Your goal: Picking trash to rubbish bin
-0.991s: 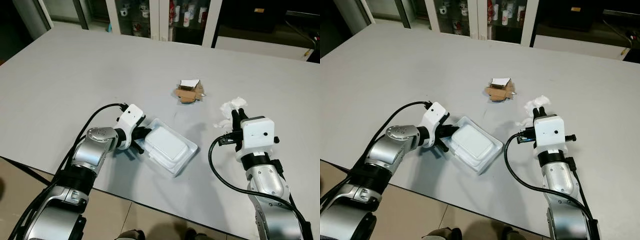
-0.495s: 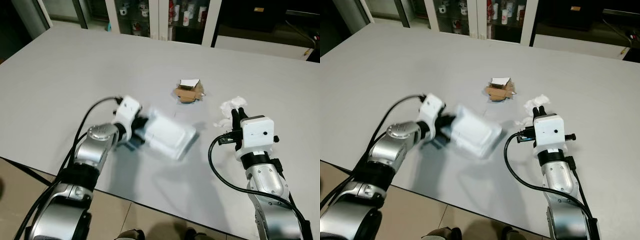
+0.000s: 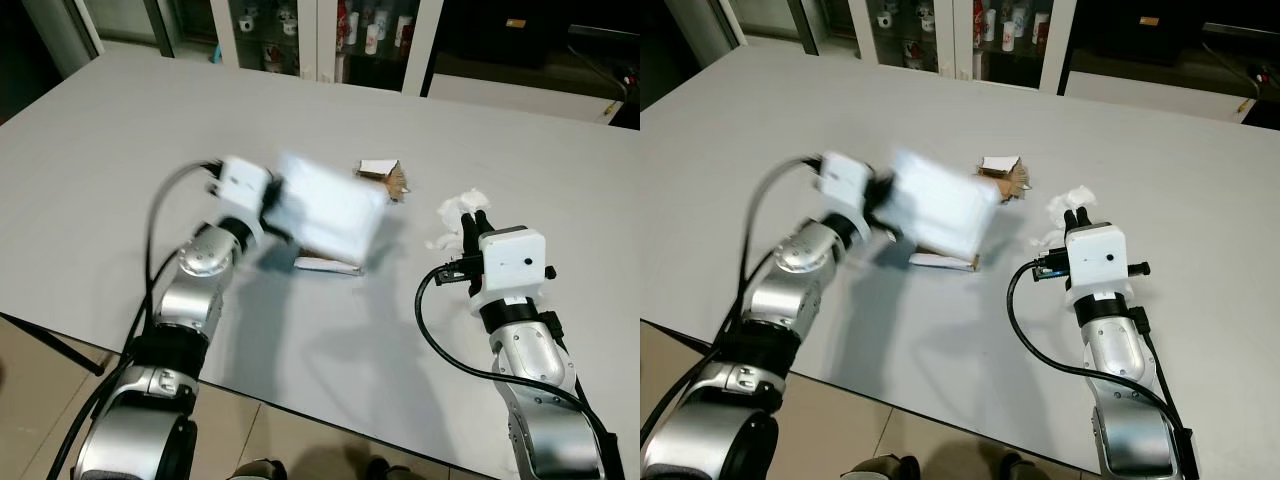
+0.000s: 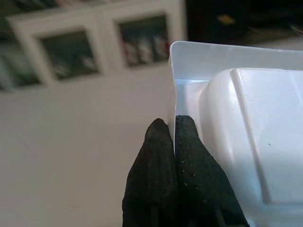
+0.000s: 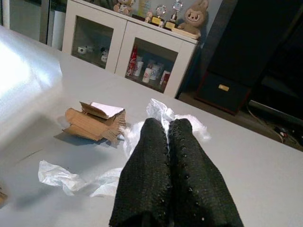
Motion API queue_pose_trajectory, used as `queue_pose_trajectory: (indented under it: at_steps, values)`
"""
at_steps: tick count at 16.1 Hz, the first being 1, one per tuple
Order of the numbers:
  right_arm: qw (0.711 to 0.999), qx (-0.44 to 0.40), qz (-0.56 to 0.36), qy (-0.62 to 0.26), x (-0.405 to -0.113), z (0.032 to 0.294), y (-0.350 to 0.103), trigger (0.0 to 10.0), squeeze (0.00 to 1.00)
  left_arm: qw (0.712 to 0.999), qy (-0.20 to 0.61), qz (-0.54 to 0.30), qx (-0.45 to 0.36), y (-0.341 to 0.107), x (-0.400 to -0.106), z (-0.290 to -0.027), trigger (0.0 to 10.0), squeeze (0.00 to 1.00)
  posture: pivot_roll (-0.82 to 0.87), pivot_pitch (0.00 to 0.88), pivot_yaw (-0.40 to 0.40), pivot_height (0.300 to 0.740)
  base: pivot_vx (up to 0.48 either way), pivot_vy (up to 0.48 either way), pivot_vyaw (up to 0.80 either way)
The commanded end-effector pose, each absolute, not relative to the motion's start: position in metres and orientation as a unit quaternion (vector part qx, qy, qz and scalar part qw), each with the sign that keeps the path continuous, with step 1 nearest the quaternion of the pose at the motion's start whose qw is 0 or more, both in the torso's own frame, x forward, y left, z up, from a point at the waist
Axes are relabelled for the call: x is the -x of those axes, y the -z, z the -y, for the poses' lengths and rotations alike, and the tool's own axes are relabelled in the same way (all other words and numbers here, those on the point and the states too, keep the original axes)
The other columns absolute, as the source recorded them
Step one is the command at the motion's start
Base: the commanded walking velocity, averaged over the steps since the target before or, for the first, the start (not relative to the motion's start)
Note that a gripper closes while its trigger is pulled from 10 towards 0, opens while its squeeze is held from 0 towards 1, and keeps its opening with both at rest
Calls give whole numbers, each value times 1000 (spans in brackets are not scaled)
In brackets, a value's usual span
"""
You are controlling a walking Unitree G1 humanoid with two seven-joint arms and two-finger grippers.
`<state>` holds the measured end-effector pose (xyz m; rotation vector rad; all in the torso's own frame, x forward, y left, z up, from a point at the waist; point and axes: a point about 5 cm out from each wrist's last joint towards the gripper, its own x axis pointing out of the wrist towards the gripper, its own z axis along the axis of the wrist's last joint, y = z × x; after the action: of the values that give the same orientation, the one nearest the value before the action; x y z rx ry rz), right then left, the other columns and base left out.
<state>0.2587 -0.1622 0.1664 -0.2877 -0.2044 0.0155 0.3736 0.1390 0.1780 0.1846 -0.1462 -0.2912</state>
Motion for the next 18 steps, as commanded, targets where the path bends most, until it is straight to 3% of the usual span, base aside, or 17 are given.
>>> queue_pose_trajectory:
  at_steps: [1,5,7,18]
  values:
    - [984,142,108,-2,-260,167,-169,10000,0,985,86,115,-91,-195,-377,-149,0,0,167,89,-7,740,0,0,0]
    - [984,133,114,10,-264,168,-171,10000,0,981,-32,164,-102,-208,-380,-163,0,0,168,82,-25,740,0,0,0]
    - [984,141,111,10,-264,168,-171,10000,0,981,-24,163,-99,-204,-378,-158,0,0,168,82,-25,740,0,0,0]
    - [983,141,114,-1,-263,163,-171,10000,0,984,-3,140,-111,-180,-373,-140,0,0,161,83,-28,740,0,0,800]
